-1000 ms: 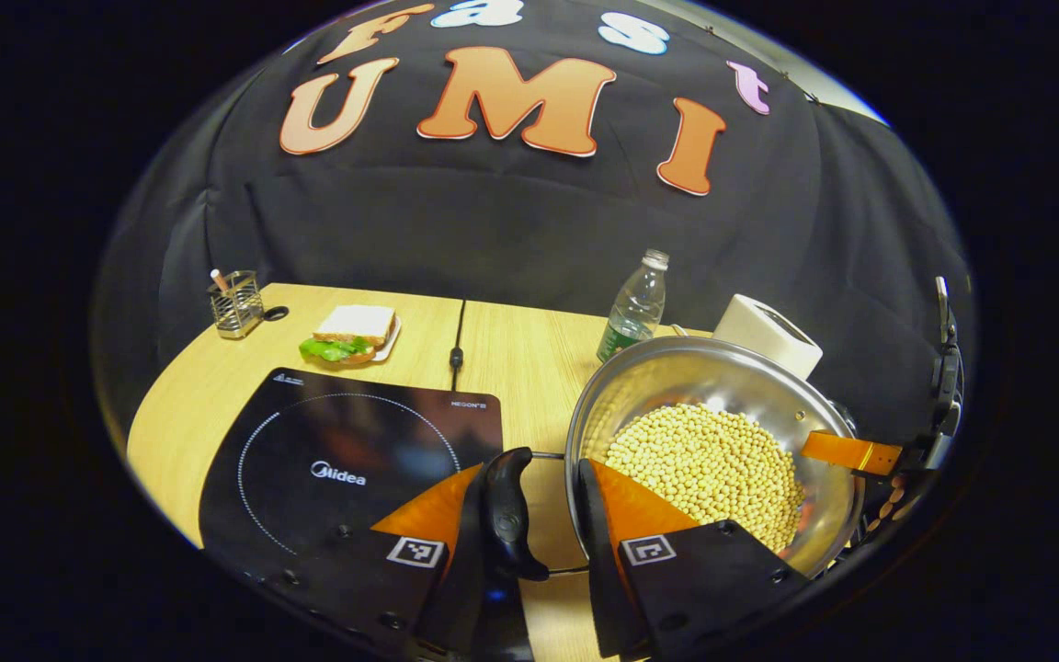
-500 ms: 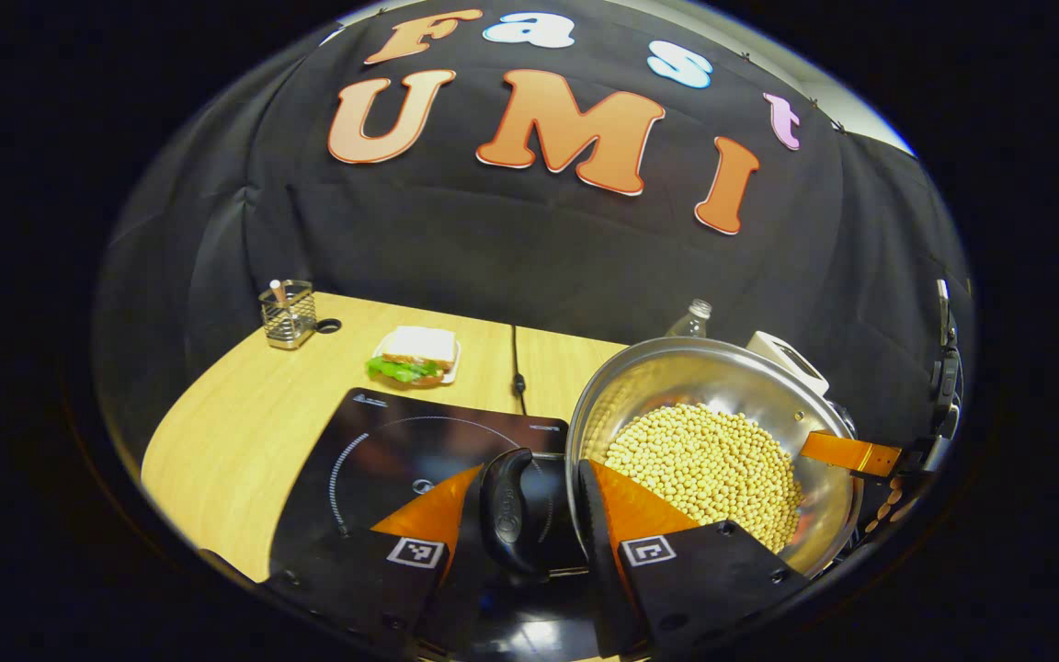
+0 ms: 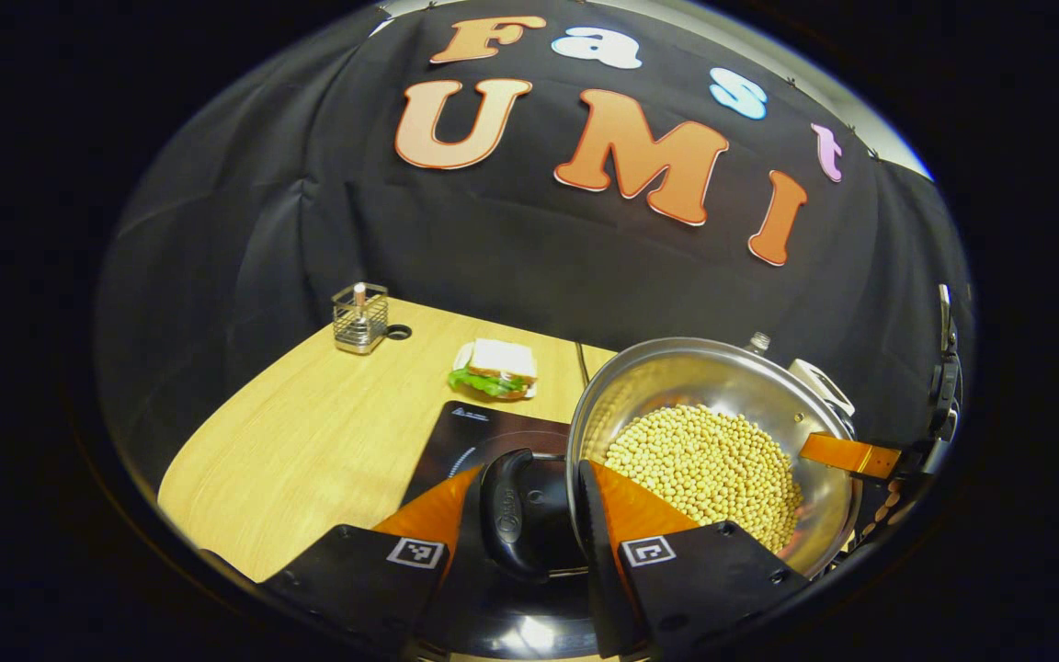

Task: First push the handle of the pot to place it horizontally, then grasp the pot with both hands and set it on the induction cooktop.

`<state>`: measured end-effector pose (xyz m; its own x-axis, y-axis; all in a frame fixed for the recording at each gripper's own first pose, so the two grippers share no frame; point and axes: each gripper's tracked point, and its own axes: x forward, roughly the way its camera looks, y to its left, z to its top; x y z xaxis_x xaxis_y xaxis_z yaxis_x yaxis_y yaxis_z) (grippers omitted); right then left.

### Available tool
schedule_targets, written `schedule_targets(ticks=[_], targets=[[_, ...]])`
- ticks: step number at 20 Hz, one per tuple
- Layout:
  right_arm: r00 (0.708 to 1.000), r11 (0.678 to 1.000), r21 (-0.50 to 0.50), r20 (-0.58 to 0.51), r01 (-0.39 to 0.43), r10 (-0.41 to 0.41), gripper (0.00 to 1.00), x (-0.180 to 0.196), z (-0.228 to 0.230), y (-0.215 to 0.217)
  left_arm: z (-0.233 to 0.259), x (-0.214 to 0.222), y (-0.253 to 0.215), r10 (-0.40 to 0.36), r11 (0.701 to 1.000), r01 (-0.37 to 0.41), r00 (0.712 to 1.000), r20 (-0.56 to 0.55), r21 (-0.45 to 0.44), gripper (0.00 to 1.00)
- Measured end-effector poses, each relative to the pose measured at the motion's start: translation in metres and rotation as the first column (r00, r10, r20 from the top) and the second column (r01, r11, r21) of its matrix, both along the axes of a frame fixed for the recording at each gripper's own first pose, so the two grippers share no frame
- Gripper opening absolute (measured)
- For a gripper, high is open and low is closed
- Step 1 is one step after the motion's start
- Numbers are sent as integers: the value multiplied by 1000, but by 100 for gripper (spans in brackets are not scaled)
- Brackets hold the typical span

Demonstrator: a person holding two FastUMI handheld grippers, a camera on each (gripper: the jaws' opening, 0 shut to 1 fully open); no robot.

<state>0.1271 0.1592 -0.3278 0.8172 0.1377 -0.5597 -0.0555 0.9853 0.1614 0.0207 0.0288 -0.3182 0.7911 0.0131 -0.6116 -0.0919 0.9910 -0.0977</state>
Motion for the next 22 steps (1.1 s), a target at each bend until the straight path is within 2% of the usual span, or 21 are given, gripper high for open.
schedule_targets(ticks=[1,2,3,6,10,14,16,22], targets=[[1000,1000,1,-7,-8,8,33,2,-4,7,-1,0,8,7,1000,-7,1000,-2,4,54],[1000,1000,3,-14,-14,14,33,2,-9,14,-3,1,15,13,1000,-13,1000,-5,8,58],[1000,1000,3,-20,-20,20,32,5,-14,20,-6,0,22,19,1000,-19,1000,-11,10,54],[999,1000,6,-44,-30,30,33,9,-30,35,-17,1,41,32,999,-32,999,-36,12,54],[997,999,4,-68,-36,36,33,14,-49,48,-12,-1,37,40,999,-39,997,-59,14,58],[994,999,-5,-96,-43,42,33,14,-66,52,-12,-1,36,45,999,-44,994,-96,5,54],[994,999,-7,-100,-45,44,33,14,-70,54,-12,-1,37,45,999,-45,993,-108,2,59],[992,999,0,-114,-47,47,34,12,-82,57,-8,1,38,35,999,-35,993,-110,6,56]])
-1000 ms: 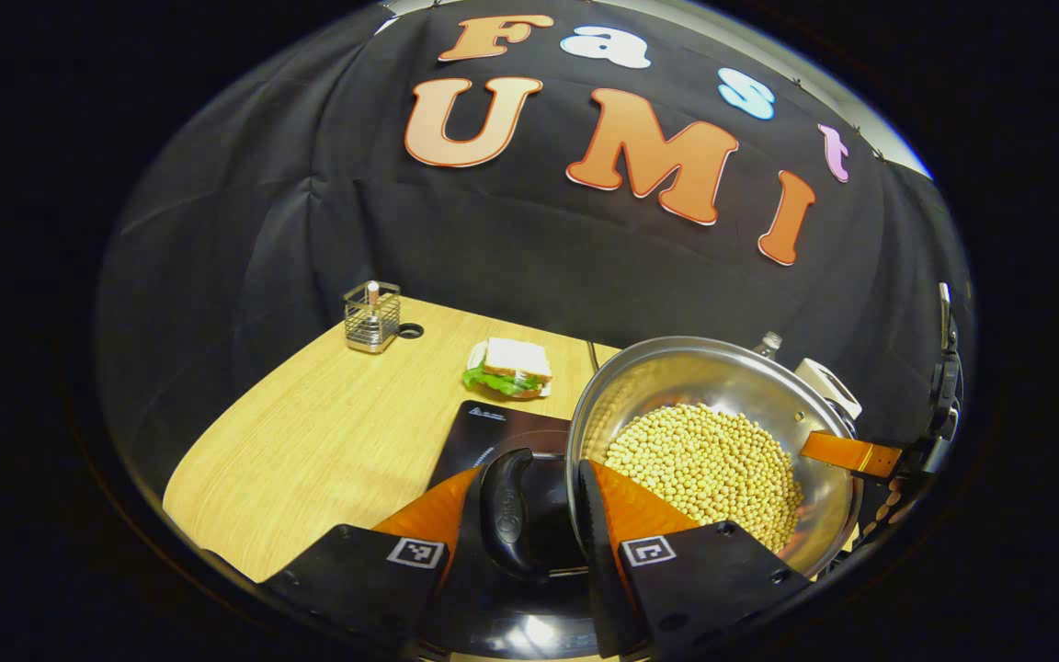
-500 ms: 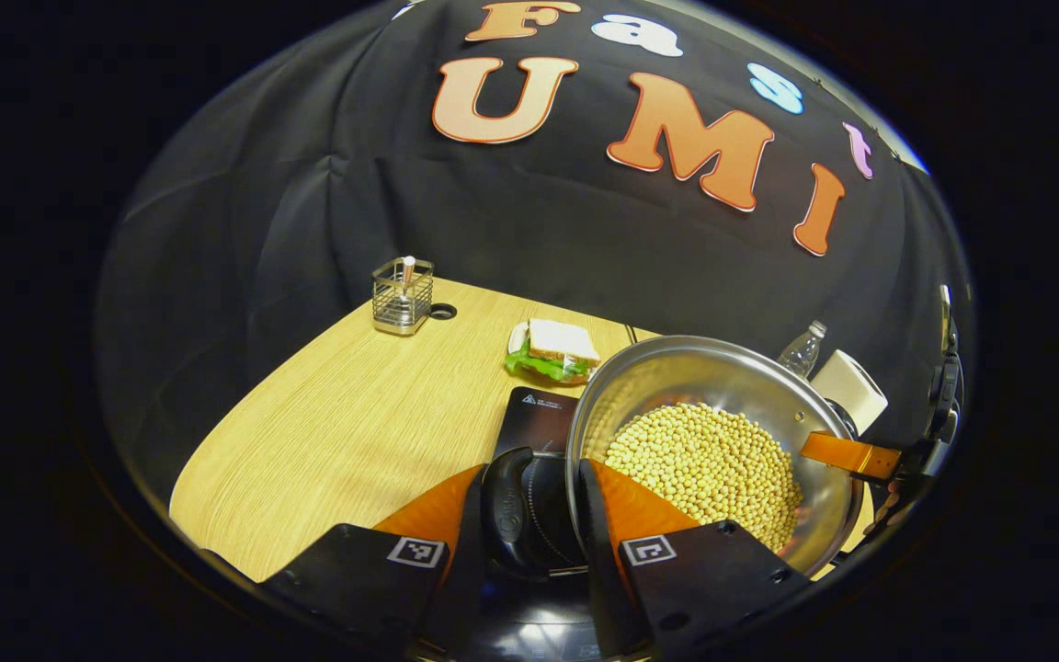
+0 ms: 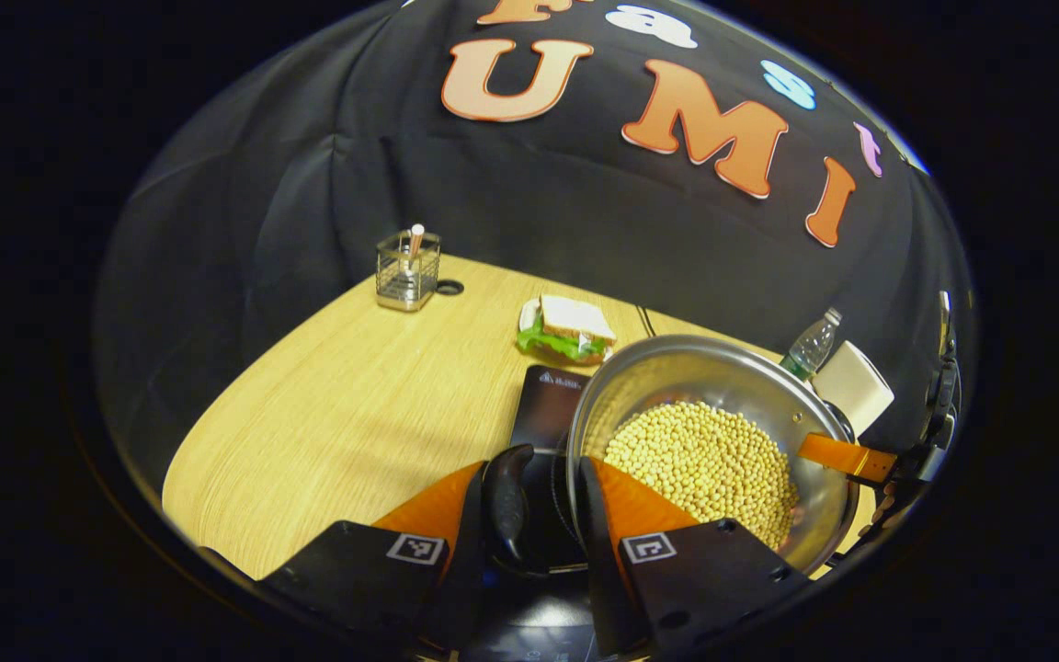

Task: First push the handle of the pot to place it horizontally, then grasp the pot with both hands and set it on the induction cooktop.

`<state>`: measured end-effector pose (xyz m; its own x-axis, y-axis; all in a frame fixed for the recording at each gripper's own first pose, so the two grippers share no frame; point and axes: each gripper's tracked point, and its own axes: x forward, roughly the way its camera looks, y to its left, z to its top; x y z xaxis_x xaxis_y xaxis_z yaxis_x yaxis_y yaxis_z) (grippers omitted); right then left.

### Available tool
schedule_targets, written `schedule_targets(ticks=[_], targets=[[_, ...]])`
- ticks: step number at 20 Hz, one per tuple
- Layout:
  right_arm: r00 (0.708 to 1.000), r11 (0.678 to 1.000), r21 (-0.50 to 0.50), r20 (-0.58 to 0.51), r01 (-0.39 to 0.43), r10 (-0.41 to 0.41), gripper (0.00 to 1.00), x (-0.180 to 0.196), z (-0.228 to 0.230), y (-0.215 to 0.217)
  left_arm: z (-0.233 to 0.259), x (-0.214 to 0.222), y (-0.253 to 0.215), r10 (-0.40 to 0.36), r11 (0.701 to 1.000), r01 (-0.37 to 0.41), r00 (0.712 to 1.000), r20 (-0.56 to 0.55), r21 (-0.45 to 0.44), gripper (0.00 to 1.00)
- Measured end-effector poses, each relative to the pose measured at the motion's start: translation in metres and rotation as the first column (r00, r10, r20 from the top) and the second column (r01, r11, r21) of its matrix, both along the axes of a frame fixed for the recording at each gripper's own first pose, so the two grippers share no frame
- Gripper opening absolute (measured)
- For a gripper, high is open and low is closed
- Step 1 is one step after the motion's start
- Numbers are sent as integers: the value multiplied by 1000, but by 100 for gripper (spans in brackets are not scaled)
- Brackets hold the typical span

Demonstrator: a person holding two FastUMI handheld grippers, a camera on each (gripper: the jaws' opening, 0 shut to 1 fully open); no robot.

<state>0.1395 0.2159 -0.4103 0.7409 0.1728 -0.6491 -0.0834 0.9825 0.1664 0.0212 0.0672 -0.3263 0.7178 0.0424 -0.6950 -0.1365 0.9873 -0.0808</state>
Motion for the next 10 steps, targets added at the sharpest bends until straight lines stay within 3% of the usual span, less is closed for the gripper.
schedule_targets(ticks=[4,6,8,10], targets=[[999,997,-66,-16,-30,29,39,-5,-14,-5,13,7,0,-16,1000,16,1000,19,20,61],[999,995,-87,6,-45,46,58,-9,-11,-12,15,8,0,-17,999,16,1000,15,47,60],[999,997,-65,1,-47,47,70,-12,-5,-13,12,3,9,-1,996,0,1000,13,92,66],[999,997,-64,-7,-53,53,82,-17,-3,-18,12,-5,15,34,995,-35,999,7,96,89]])
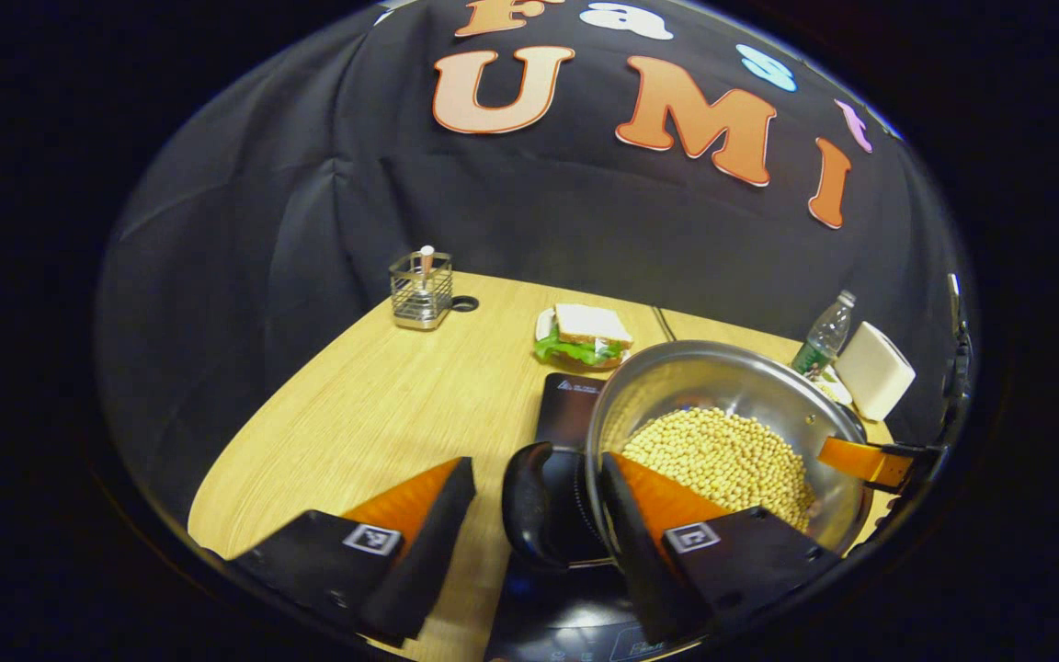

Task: First push the handle of the pot to place it horizontally, then grasp the pot with both hands and set it on the induction cooktop.

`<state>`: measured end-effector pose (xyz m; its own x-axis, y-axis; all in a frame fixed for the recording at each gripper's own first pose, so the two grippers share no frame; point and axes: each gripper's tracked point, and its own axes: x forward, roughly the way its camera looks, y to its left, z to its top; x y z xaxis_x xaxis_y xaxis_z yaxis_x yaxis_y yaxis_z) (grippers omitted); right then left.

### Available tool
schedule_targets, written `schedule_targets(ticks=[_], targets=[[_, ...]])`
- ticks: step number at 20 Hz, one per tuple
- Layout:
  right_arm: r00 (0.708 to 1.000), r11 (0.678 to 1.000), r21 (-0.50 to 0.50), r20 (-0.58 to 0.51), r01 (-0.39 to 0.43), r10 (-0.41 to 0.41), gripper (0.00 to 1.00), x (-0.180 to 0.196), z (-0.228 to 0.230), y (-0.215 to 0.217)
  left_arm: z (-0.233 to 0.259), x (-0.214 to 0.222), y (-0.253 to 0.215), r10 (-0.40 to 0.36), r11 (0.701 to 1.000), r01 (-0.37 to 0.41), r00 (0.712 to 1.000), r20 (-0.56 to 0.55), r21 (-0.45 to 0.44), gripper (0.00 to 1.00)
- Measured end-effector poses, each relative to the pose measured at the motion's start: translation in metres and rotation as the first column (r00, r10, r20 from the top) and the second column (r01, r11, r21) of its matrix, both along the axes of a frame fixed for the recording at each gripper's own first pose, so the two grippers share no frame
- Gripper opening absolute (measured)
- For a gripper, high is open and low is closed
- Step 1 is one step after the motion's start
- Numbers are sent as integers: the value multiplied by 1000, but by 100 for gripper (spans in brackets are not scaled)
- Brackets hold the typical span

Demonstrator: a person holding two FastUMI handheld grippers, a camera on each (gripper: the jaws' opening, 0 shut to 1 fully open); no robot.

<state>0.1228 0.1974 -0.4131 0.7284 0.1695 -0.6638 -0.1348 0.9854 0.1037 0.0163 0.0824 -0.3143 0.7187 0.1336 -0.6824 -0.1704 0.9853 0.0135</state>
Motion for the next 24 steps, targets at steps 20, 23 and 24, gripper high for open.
schedule_targets(ticks=[20,23,24], targets=[[823,998,-67,567,11,29,100,-66,323,-132,373,-5,-72,-81,994,11,715,694,105,99],[776,995,-92,629,26,38,95,-88,365,-148,411,-20,-80,-93,995,40,670,737,89,98],[761,994,-99,648,41,33,95,-93,377,-155,424,-24,-81,-99,995,42,654,750,95,99]])
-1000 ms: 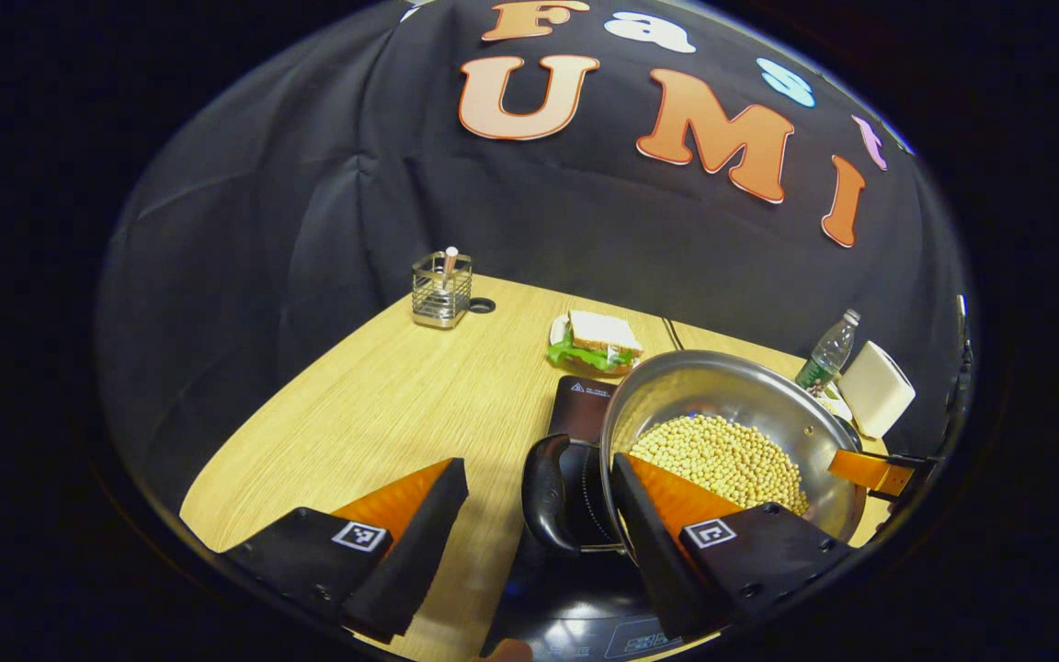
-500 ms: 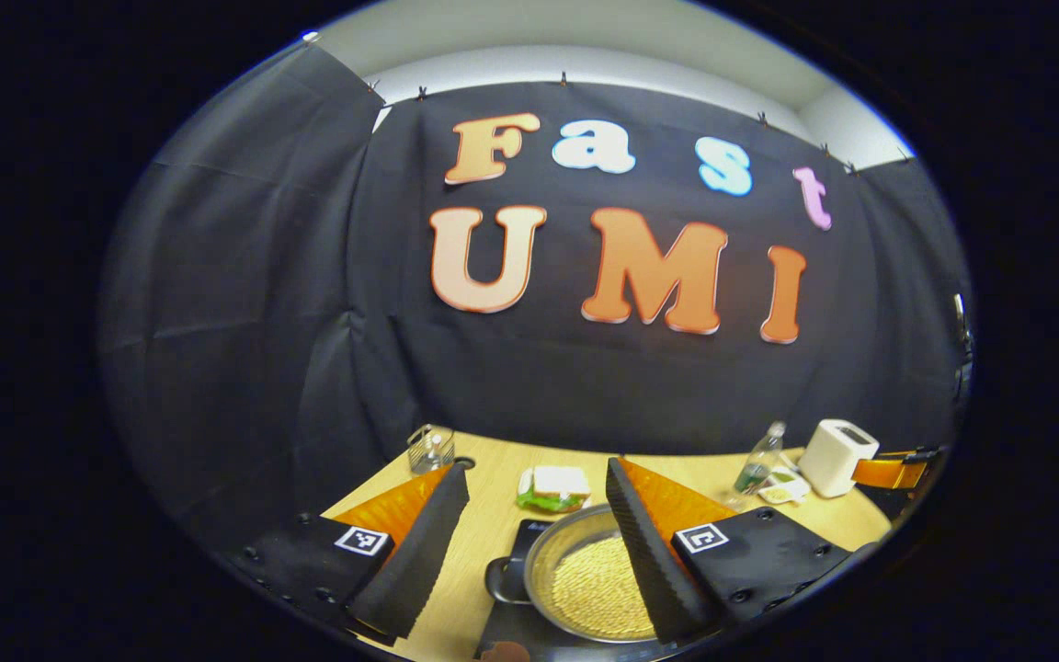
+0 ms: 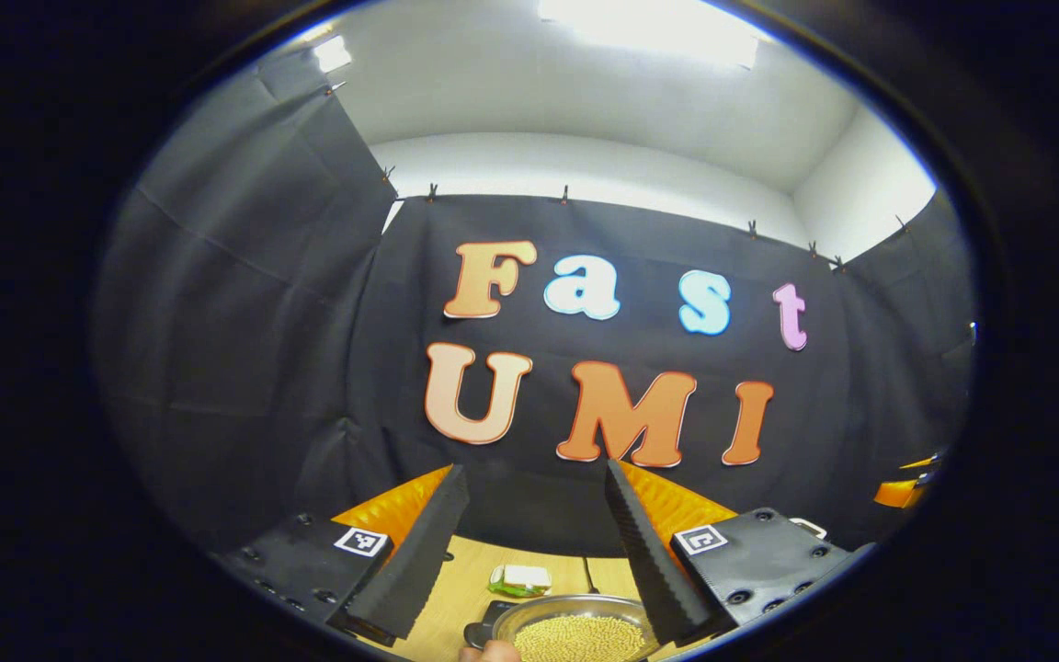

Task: First push the handle of the pot to place it horizontally, then grasp the pot with both hands and set it on the induction cooktop.

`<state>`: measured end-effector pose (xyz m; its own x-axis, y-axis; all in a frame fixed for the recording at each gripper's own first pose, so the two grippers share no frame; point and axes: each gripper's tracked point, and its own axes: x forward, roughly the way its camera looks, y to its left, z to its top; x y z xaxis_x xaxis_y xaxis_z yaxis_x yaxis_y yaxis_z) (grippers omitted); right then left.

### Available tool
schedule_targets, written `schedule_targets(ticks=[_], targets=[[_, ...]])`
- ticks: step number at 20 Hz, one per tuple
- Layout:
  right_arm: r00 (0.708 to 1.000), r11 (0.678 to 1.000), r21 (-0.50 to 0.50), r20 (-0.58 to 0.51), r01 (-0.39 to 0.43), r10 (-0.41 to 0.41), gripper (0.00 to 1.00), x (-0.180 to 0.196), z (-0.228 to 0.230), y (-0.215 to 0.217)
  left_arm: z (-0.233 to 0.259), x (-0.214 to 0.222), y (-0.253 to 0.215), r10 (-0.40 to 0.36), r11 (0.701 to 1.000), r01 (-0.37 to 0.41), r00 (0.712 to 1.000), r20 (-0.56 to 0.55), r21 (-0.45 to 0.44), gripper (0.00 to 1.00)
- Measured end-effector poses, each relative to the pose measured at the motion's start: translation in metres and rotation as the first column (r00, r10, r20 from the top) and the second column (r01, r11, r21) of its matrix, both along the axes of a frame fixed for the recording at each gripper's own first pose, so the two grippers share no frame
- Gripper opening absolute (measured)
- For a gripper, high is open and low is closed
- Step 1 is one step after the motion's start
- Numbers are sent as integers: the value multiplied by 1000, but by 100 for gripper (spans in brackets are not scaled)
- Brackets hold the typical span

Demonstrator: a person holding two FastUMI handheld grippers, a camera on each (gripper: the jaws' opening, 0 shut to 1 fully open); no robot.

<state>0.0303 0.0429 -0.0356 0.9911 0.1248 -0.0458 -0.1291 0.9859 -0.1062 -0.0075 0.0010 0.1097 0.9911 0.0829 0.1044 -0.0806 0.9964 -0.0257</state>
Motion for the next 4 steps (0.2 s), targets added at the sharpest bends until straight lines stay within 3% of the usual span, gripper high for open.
schedule_targets(ticks=[4], targets=[[996,999,-26,83,37,-35,95,-17,34,-19,5,-6,-21,-73,997,73,997,-7,-32,99]])
